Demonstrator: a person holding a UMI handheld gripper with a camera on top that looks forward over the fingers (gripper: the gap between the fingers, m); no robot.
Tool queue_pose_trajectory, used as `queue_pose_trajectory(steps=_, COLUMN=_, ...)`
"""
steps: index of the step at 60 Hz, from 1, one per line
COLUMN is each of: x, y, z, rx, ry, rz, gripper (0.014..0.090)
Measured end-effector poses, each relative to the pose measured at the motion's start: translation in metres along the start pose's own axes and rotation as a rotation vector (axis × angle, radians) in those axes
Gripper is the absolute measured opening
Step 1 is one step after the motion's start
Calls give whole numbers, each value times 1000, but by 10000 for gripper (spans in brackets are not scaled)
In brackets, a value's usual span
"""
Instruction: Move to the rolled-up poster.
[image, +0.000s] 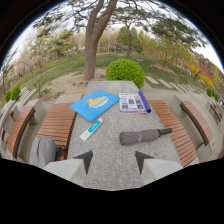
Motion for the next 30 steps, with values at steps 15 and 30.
queue_pose_trajectory(steps=15, x=50, y=-31, z=66, rx=-16, ry=11, rz=1, gripper=845)
queue_pose_trajectory(steps=30, x=97, y=-74, z=170, rx=-57, ry=-14, rz=-29, gripper=845)
